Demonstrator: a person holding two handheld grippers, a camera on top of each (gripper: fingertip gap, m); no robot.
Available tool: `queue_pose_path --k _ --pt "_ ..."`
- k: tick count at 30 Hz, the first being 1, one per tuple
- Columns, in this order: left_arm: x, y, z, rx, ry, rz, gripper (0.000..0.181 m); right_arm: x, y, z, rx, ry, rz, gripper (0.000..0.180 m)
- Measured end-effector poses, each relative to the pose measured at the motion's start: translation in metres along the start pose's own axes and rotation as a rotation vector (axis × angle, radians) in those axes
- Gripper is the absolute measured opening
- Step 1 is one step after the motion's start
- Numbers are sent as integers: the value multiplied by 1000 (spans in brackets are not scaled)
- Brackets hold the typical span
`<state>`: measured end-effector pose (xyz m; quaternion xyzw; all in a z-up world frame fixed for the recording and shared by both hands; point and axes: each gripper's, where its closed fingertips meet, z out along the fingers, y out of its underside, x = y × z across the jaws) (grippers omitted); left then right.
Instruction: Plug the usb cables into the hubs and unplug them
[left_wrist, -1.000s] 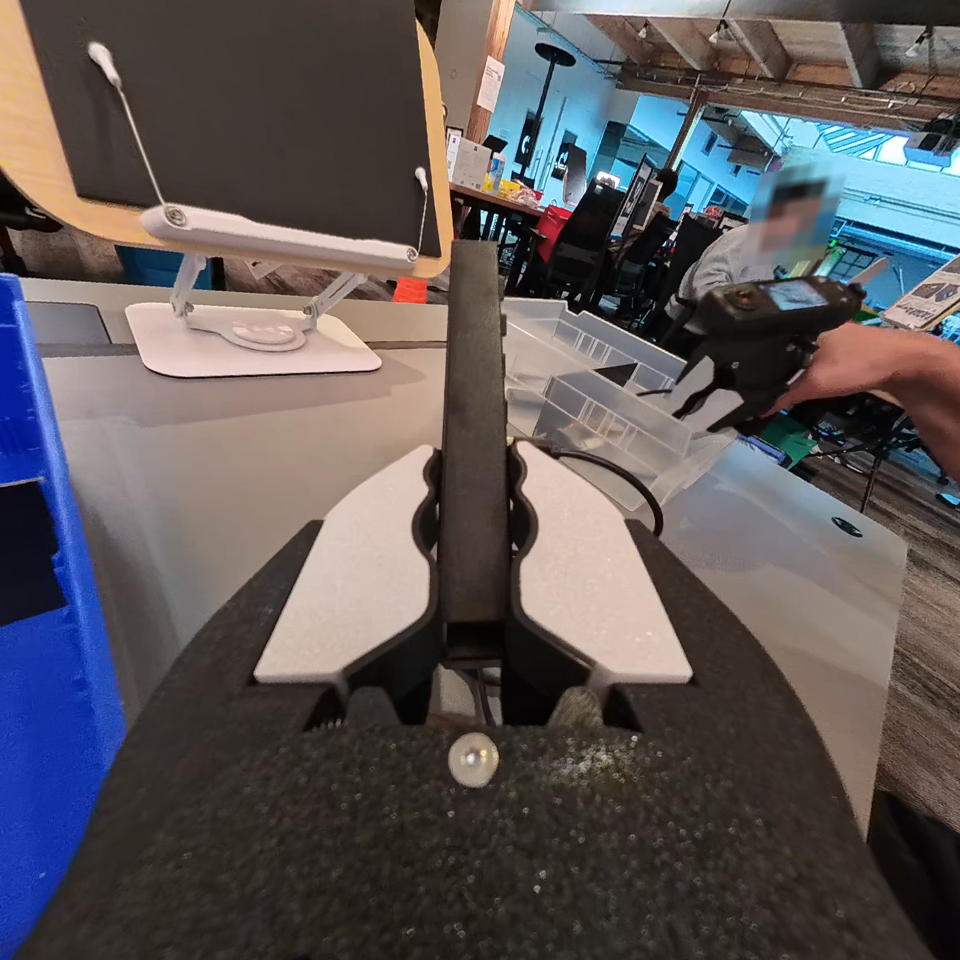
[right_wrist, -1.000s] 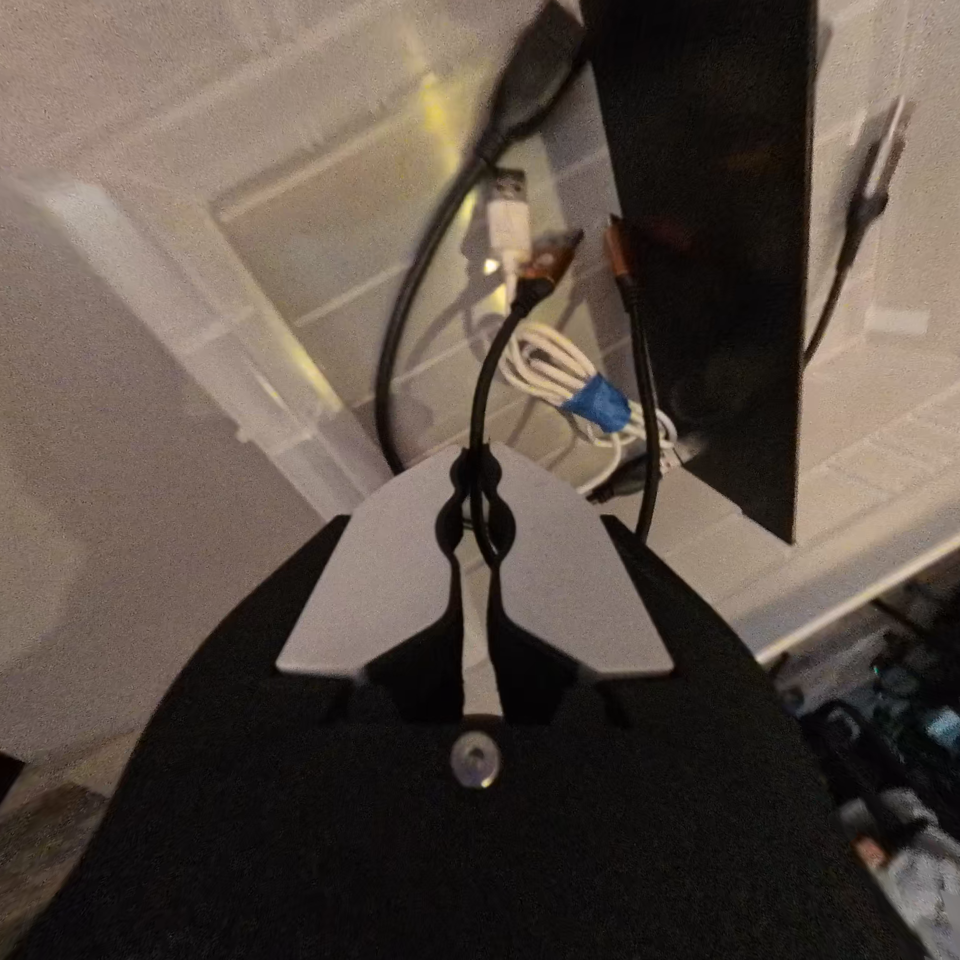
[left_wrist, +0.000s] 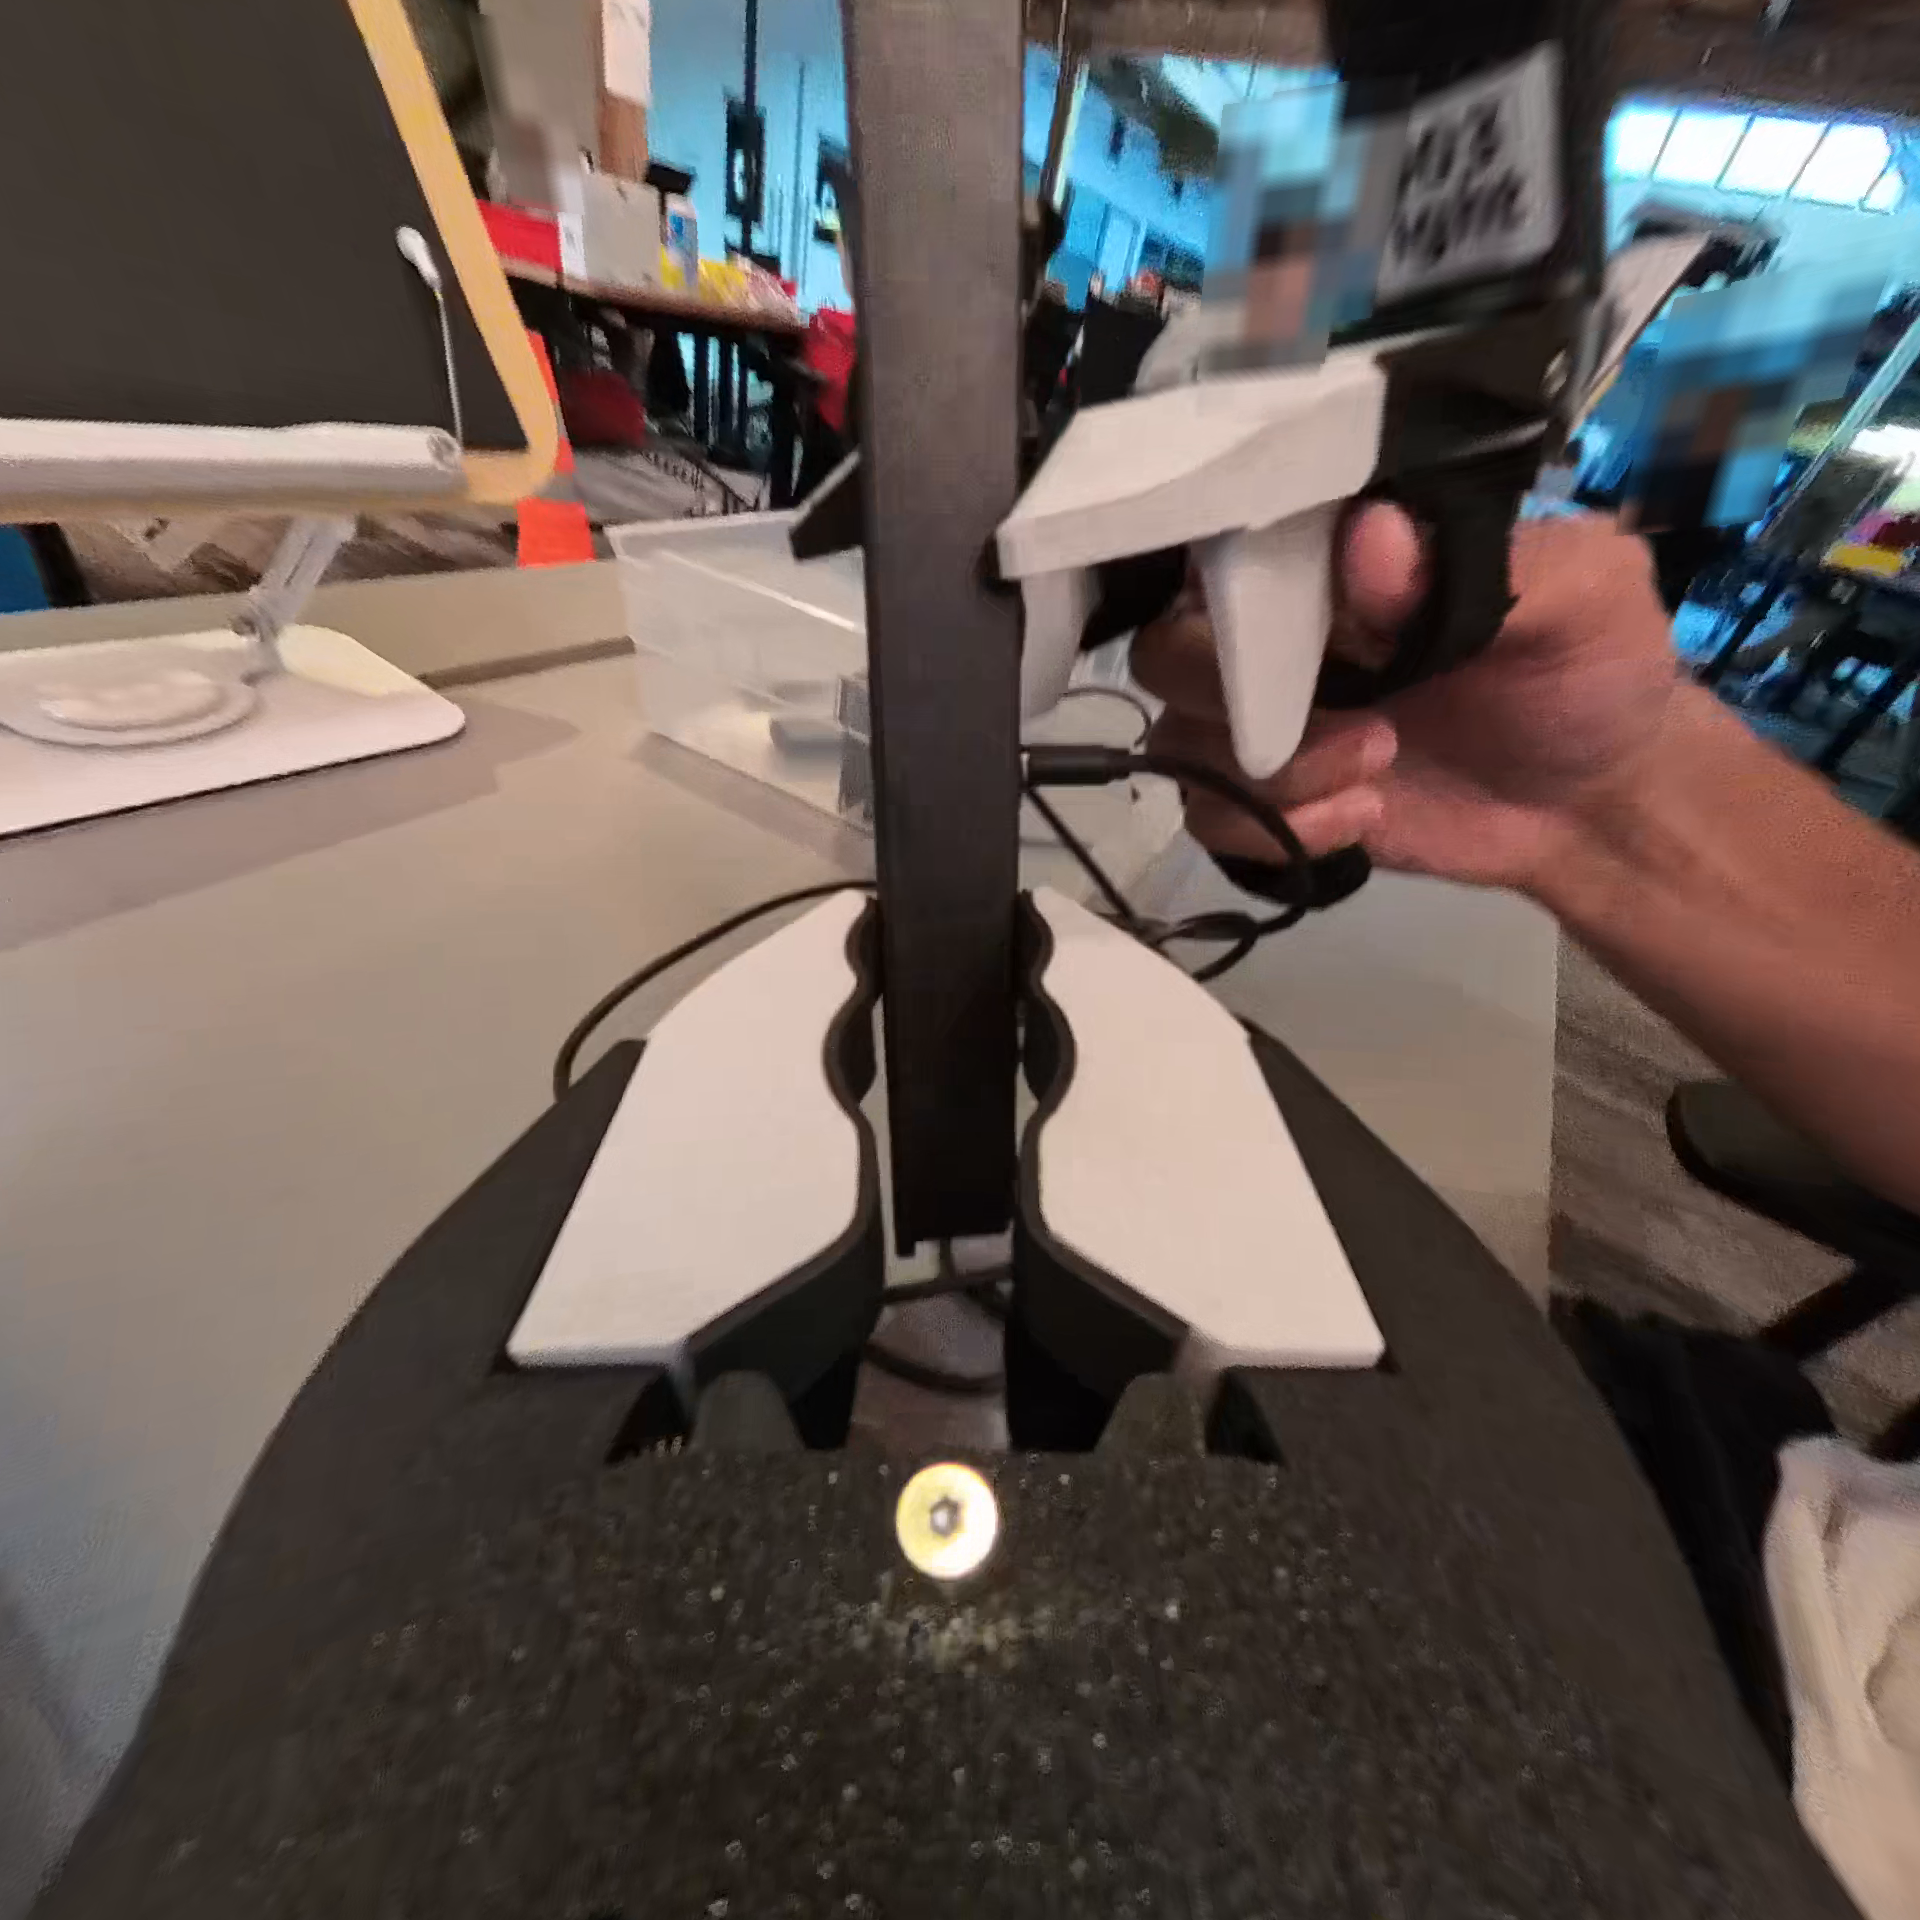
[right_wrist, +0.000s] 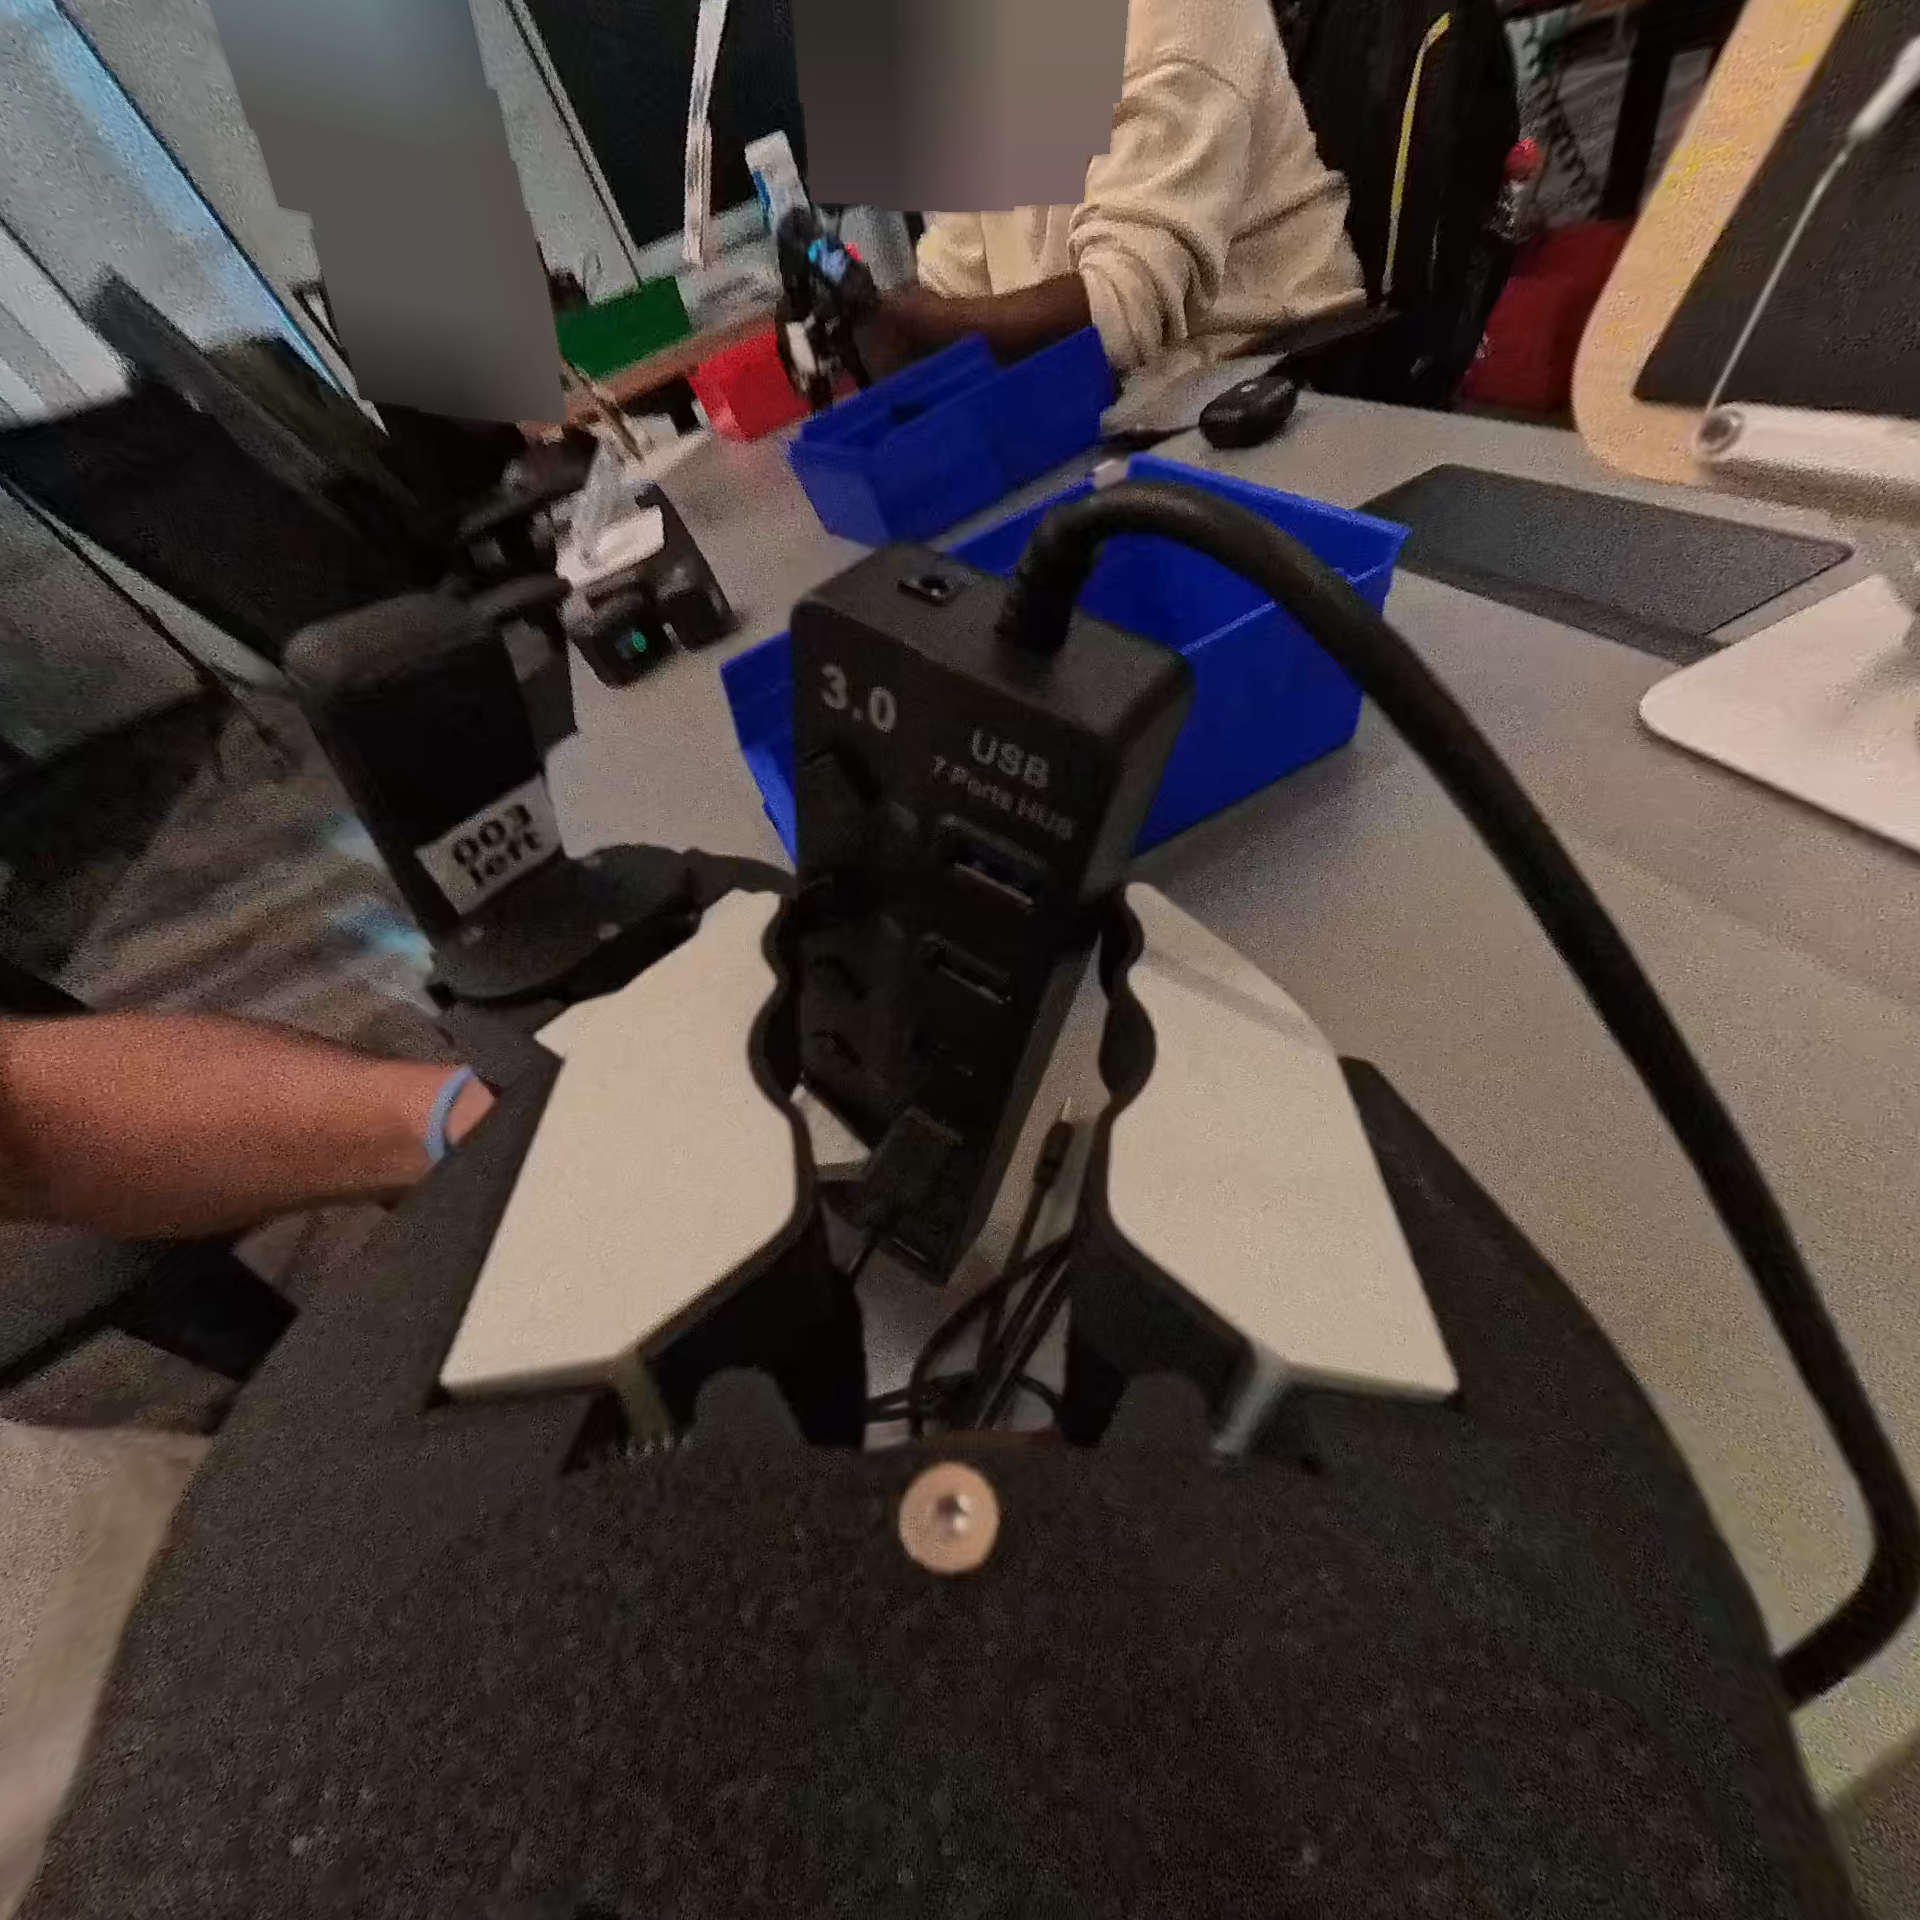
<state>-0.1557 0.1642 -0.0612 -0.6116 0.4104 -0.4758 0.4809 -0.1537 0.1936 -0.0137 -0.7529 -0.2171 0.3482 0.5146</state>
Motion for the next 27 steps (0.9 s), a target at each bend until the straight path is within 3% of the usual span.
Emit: queue_pose_path --k 7,11,13,17,20,22,27 --pt "3 20 9 -119 -1 19 26 -22 20 19 -131 -10 -118 53" --pt "-10 13 6 -113 -85 73 24 -23 9 13 -74 8 -79 51" --pt "-16 2 0 -60 -127 80 25 -17 4 1 -36 81 -76 52" --pt "-27 -1 -6 -35 -182 45 25 -12 32 -3 -86 289 -141 47" --pt "-30 3 -4 -30 -181 -4 25 -7 41 2 -80 443 -245 35" --pt "-29 4 -3 -36 -182 -8 25 -6 43 7 -71 478 -252 23" --pt "-32 5 -4 -41 -186 -4 25 -8 41 14 -34 478 -241 15"
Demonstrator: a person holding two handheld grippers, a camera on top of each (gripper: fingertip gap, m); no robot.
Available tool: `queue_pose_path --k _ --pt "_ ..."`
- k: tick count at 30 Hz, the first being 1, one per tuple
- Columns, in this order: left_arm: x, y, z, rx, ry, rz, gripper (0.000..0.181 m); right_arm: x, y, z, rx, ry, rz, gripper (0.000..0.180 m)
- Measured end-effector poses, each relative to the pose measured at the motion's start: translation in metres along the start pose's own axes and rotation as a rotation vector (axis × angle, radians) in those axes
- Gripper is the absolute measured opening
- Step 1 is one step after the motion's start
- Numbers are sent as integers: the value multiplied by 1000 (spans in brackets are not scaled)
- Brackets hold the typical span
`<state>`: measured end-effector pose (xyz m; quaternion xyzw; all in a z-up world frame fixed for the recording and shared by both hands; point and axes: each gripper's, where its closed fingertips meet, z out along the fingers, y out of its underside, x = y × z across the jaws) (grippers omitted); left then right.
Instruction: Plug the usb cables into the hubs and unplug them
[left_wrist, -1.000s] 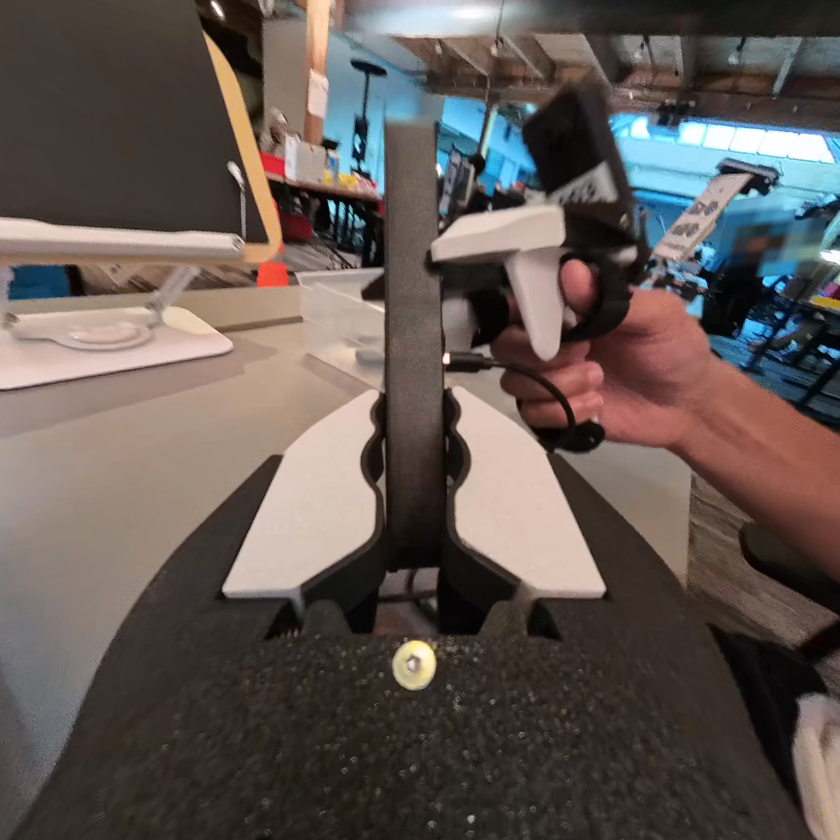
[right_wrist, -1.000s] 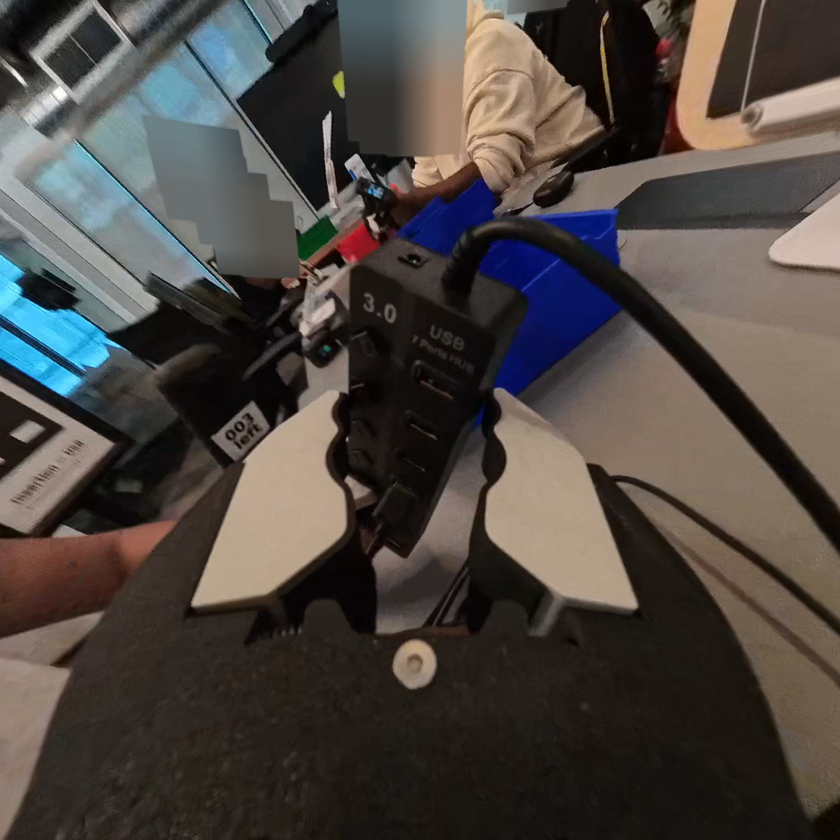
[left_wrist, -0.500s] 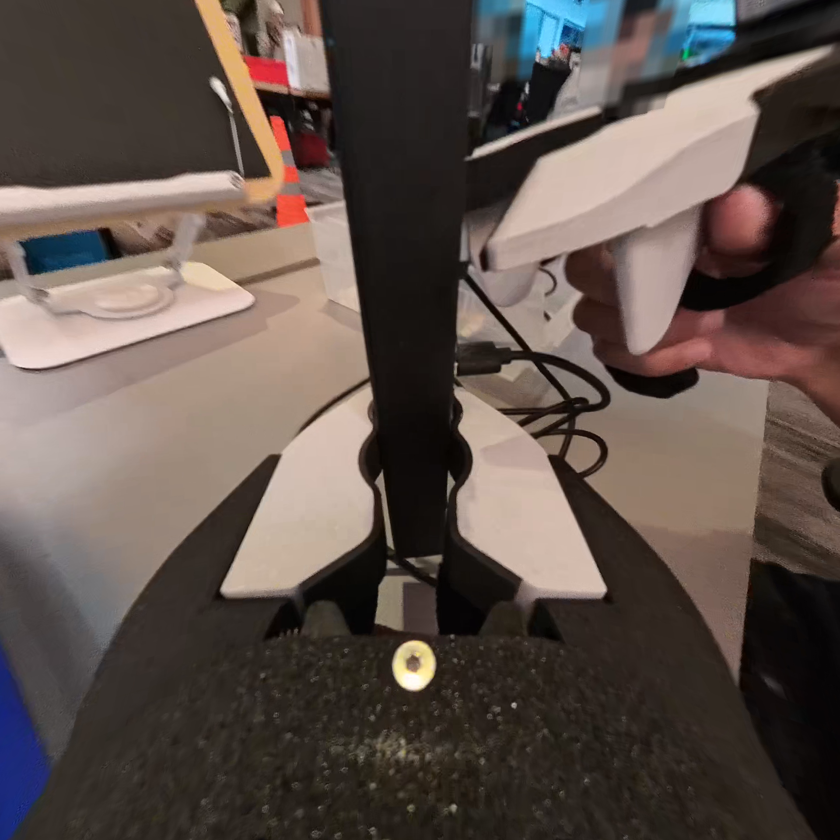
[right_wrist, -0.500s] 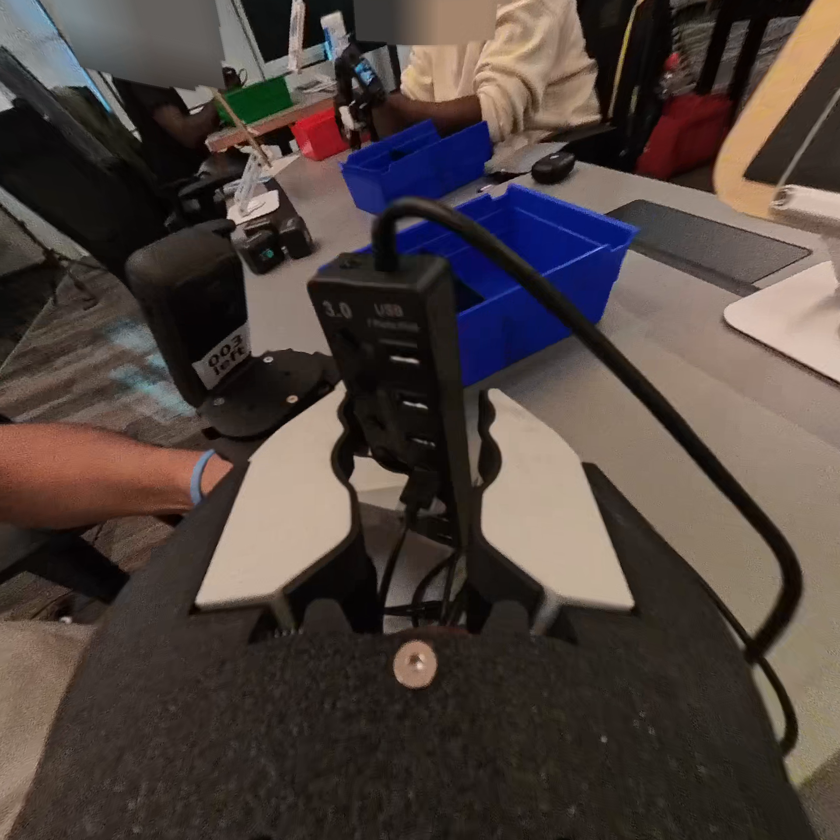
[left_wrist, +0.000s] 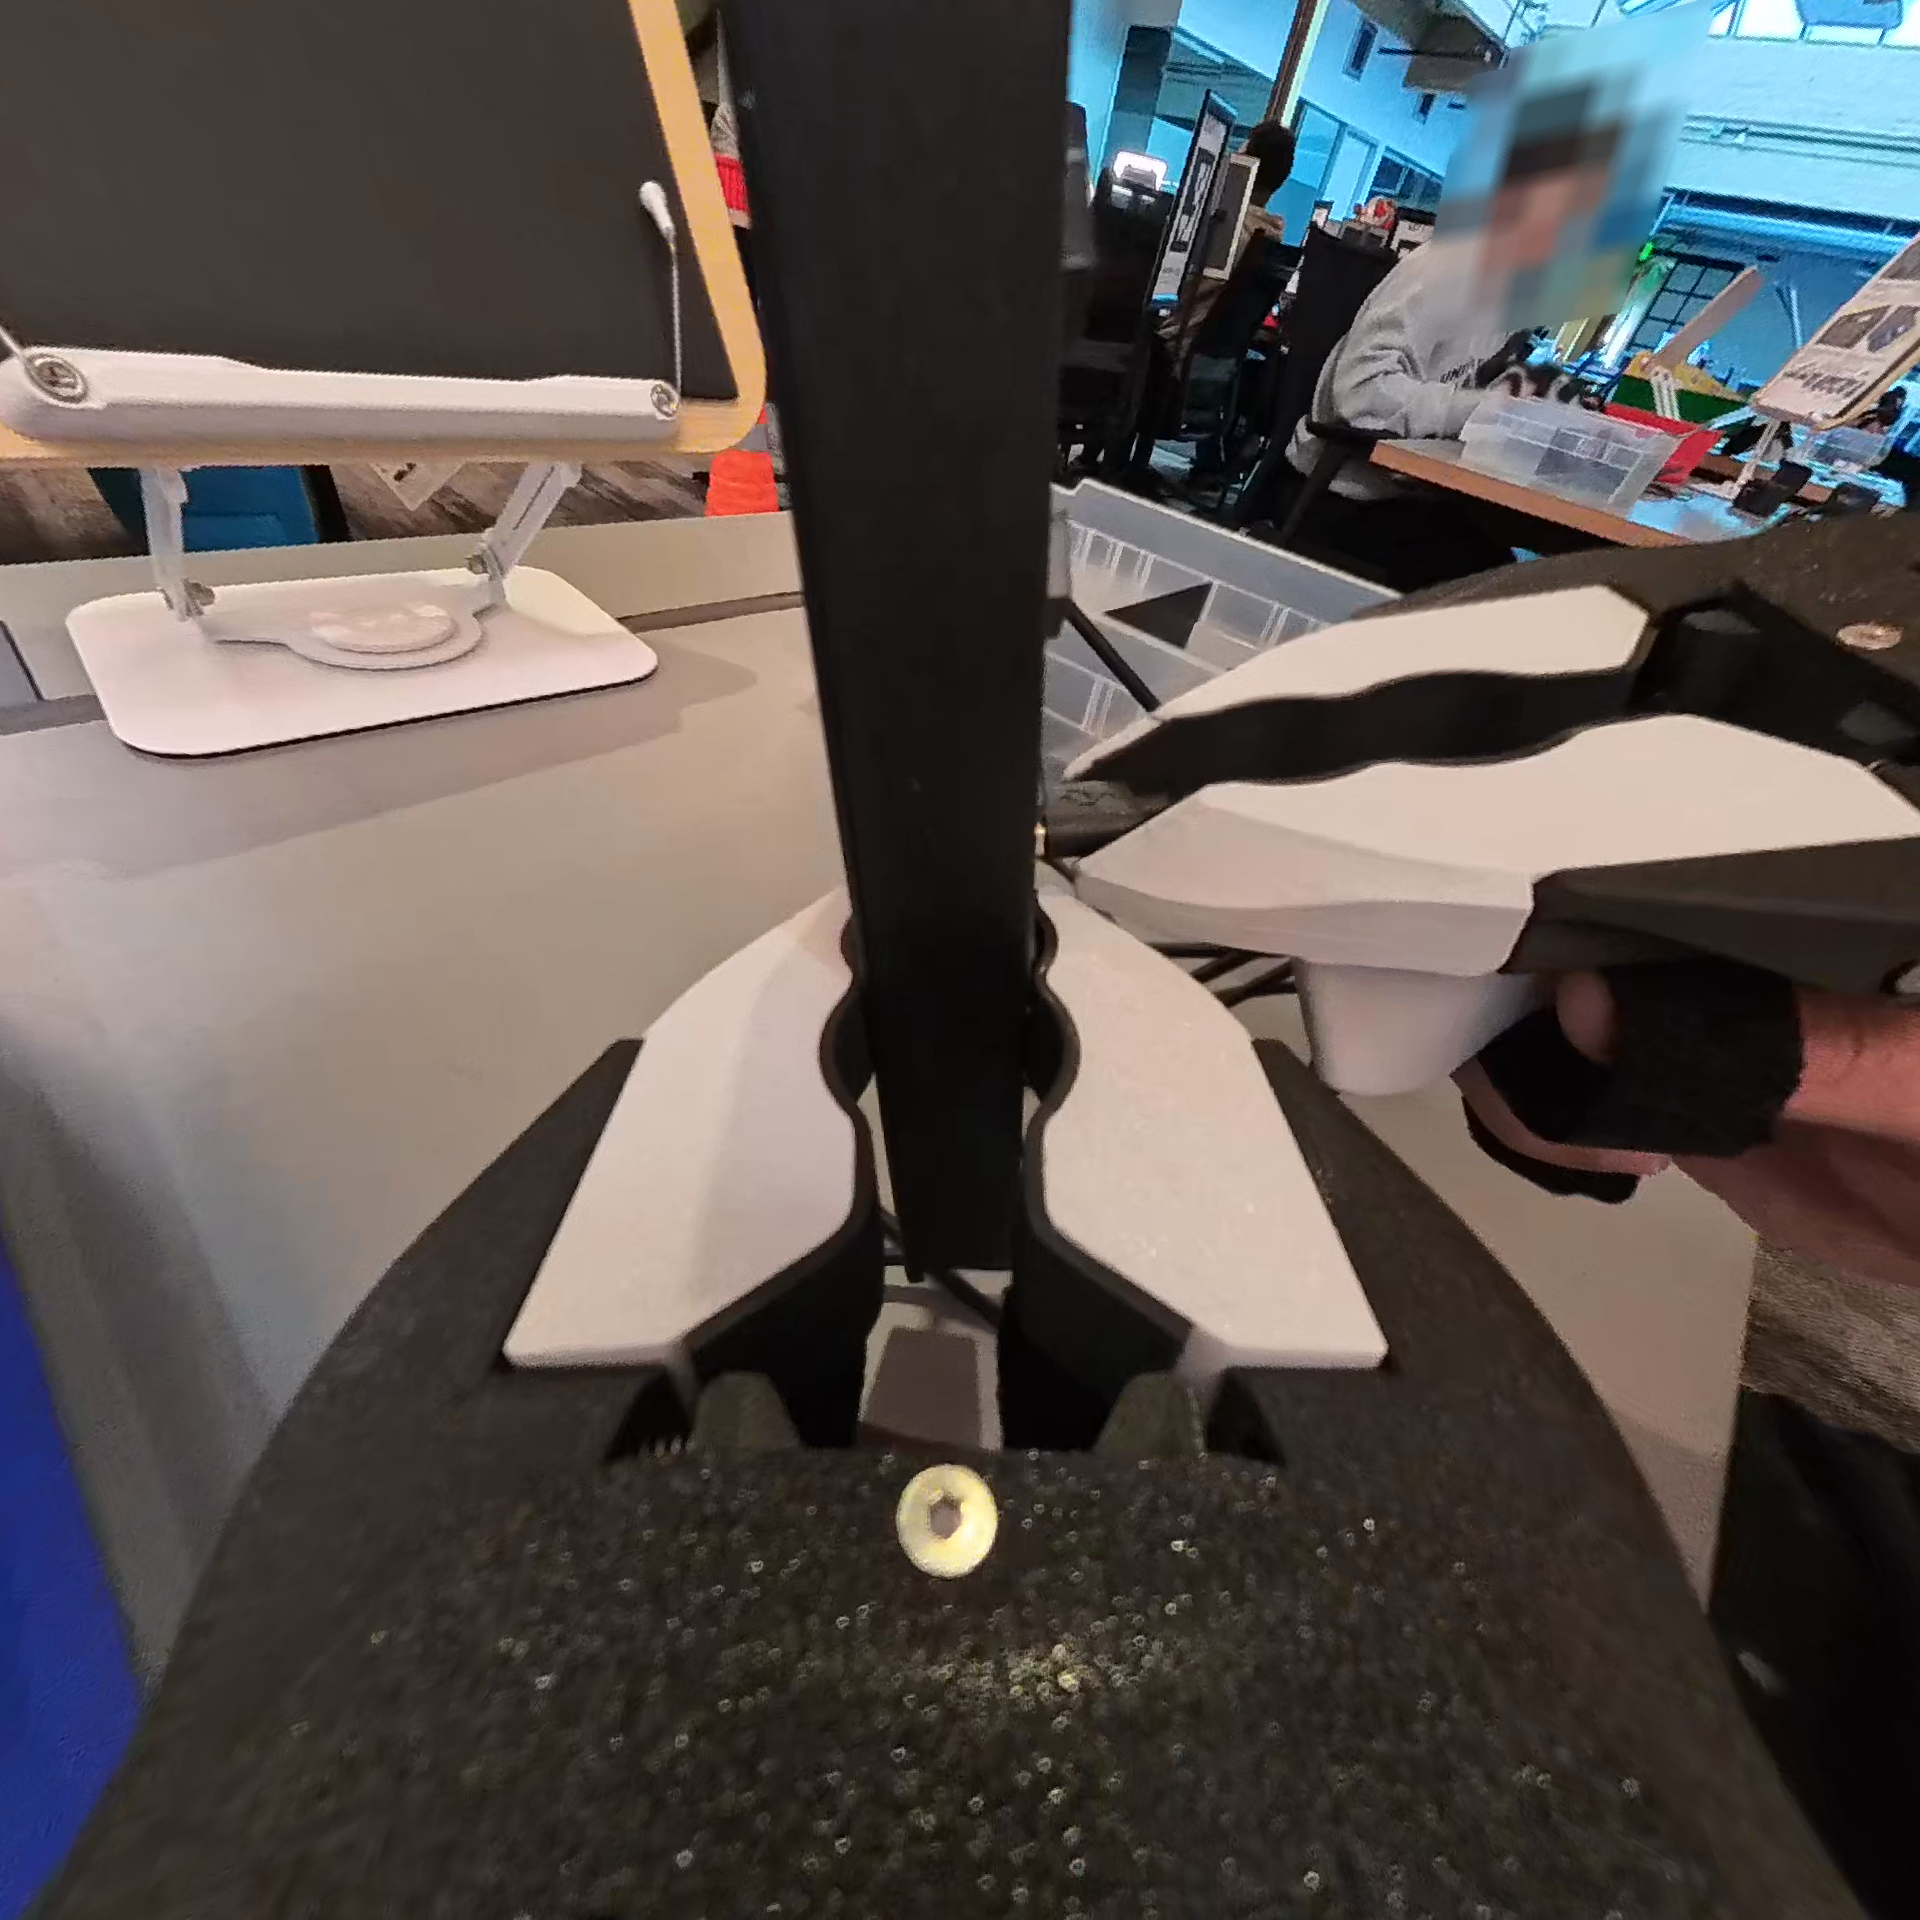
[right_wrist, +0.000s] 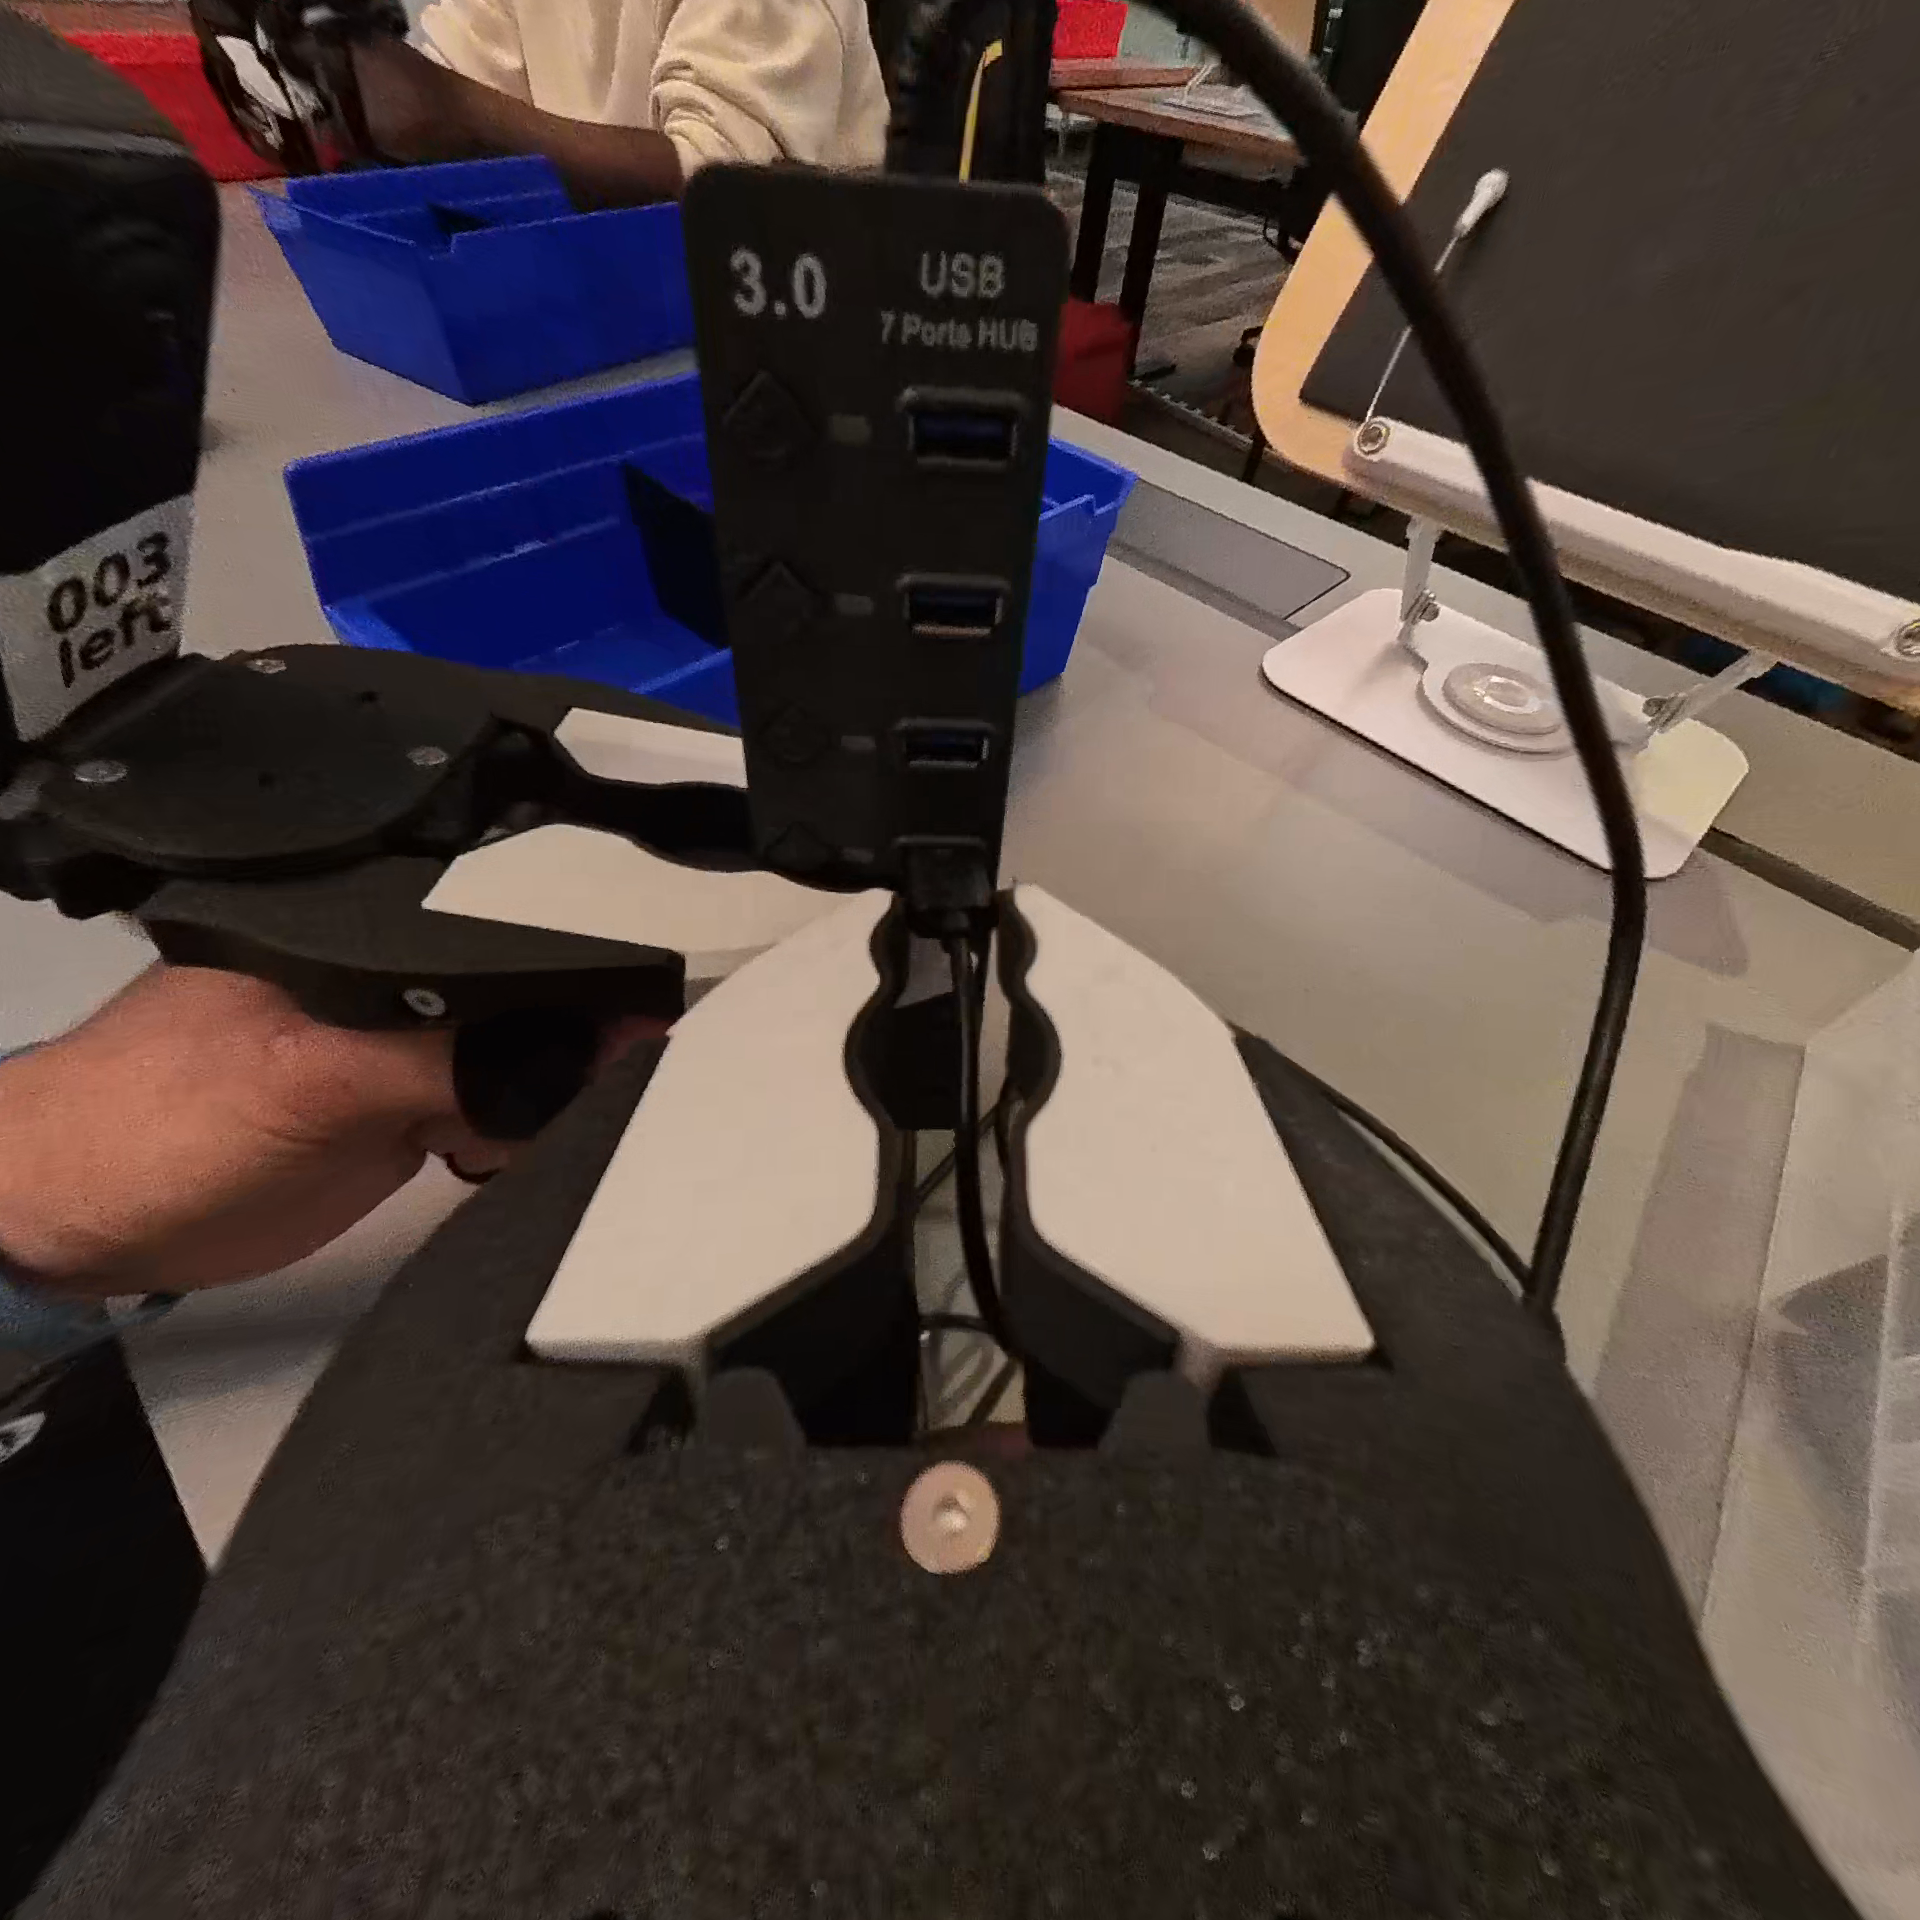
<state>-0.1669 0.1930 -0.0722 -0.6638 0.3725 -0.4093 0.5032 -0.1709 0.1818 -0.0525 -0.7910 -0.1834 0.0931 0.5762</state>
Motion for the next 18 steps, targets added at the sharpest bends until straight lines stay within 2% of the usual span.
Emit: queue_pose_path --k 3,6,8,12,14,16,17,18 --pt "-8 6 1 -43 -46 52 25 -2 5 4 -24 -22 14 15" --pt "-46 8 -8 -83 -225 19 25 1 3 -3 14 -6 24 14" --pt "-61 3 -15 -39 -222 -47 25 2 -4 -13 47 -3 -26 14" --pt "-56 -7 -20 -13 -226 18 25 24 -37 -43 75 -67 -40 15" --pt "-54 -10 -22 9 -218 6 25 25 -52 -65 64 -247 26 15" --pt "-57 -9 -24 10 -232 2 25 2 -37 -92 -102 -541 80 15" --pt "-59 -9 -24 15 -231 -8 25 -2 -30 -106 -147 -616 48 15" --pt "-60 -8 -24 15 -229 -19 25 4 -35 -115 -84 -598 -9 15"
